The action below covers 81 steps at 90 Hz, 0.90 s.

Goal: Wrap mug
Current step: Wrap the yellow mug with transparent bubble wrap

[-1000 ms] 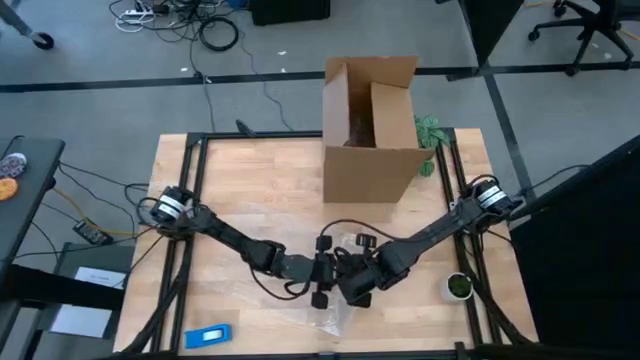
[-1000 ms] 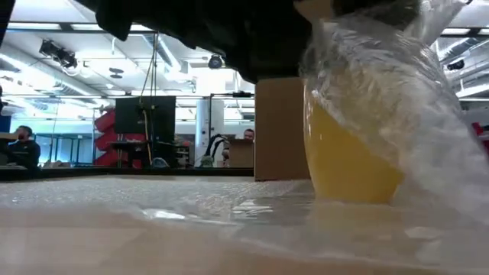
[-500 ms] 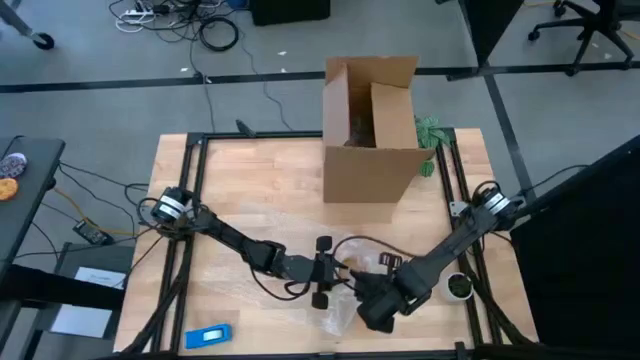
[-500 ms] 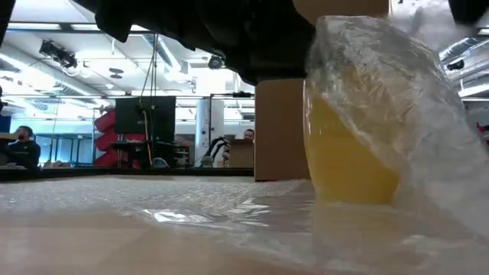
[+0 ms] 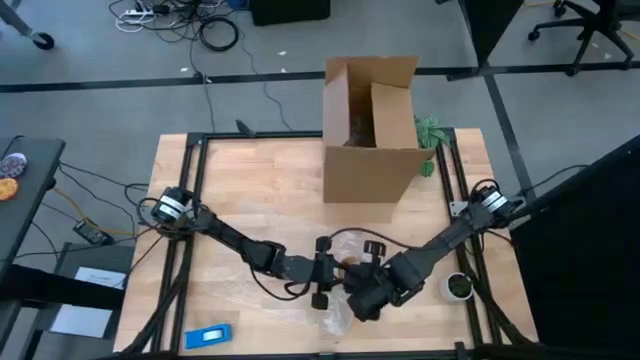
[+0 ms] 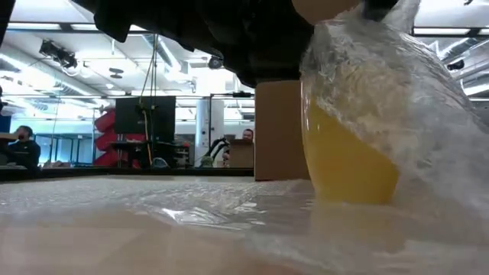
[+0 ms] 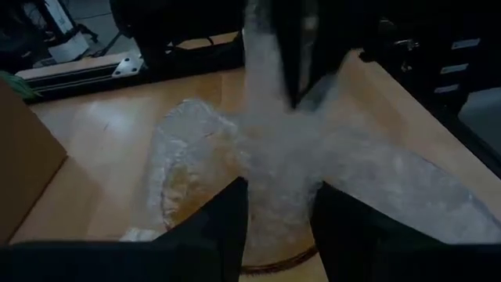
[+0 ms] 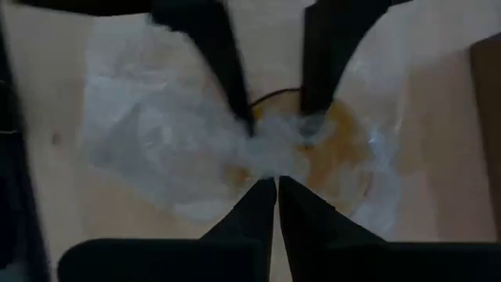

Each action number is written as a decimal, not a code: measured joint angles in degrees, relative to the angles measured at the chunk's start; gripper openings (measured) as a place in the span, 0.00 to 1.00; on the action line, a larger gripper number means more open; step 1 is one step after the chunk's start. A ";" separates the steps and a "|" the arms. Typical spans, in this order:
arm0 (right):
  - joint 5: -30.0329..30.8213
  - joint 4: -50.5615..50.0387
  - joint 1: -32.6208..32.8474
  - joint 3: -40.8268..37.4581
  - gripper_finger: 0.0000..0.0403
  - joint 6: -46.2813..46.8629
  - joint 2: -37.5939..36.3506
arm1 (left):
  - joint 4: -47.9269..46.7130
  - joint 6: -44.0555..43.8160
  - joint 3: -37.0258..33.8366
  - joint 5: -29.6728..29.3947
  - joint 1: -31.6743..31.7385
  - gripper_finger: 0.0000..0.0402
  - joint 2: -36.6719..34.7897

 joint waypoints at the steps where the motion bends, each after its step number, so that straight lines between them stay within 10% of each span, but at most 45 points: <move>1: -0.11 0.02 -0.13 0.00 0.00 -0.10 0.17 | -0.02 0.05 0.00 0.00 0.00 0.29 0.00; 35: -7.88 -0.33 -3.23 0.03 0.00 -5.88 9.53 | -9.19 3.39 -0.17 -3.63 -0.46 0.29 -4.99; 81: -7.77 0.06 -3.36 -0.17 0.00 -6.22 2.77 | 0.34 1.50 0.00 -2.84 -0.28 0.29 -0.49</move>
